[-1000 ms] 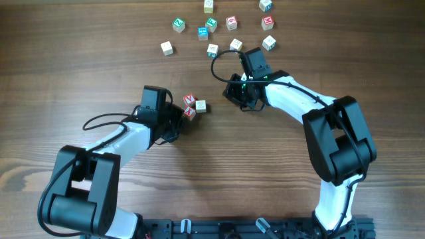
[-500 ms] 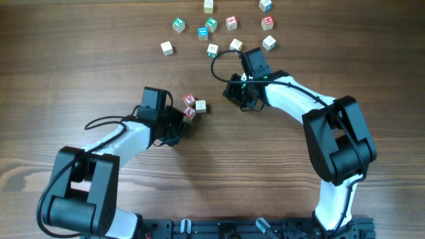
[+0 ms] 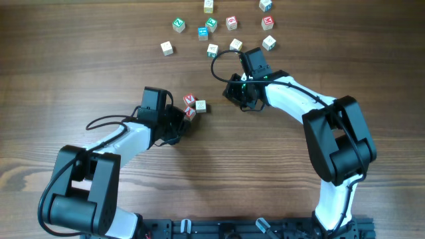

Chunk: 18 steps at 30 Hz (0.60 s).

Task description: Form a circle

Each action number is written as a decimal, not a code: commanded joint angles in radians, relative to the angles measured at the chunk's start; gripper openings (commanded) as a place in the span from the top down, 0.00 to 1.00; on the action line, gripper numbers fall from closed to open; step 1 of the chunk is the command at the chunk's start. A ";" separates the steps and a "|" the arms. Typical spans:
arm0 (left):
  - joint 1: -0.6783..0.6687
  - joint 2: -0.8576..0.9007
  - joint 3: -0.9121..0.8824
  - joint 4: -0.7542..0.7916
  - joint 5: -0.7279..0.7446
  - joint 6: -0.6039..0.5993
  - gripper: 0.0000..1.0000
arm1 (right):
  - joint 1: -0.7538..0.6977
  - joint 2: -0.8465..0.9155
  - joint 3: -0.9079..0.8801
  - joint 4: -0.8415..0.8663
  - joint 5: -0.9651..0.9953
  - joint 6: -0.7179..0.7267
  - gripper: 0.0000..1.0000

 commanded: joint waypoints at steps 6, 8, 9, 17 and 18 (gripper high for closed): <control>0.000 0.019 -0.017 0.010 0.074 -0.016 0.96 | -0.009 0.021 -0.024 -0.024 0.059 -0.020 0.70; 0.000 0.019 -0.017 0.014 0.102 -0.019 0.96 | -0.009 0.021 -0.024 -0.024 0.059 -0.020 0.70; 0.000 0.019 -0.017 0.014 0.116 -0.019 0.96 | -0.009 0.021 -0.024 -0.024 0.059 -0.020 0.70; 0.000 0.019 -0.017 0.077 0.114 -0.018 0.96 | -0.009 0.021 -0.024 -0.026 0.059 -0.020 0.70; 0.000 0.019 -0.017 0.077 0.102 -0.018 0.96 | -0.009 0.021 -0.024 -0.026 0.059 -0.020 0.69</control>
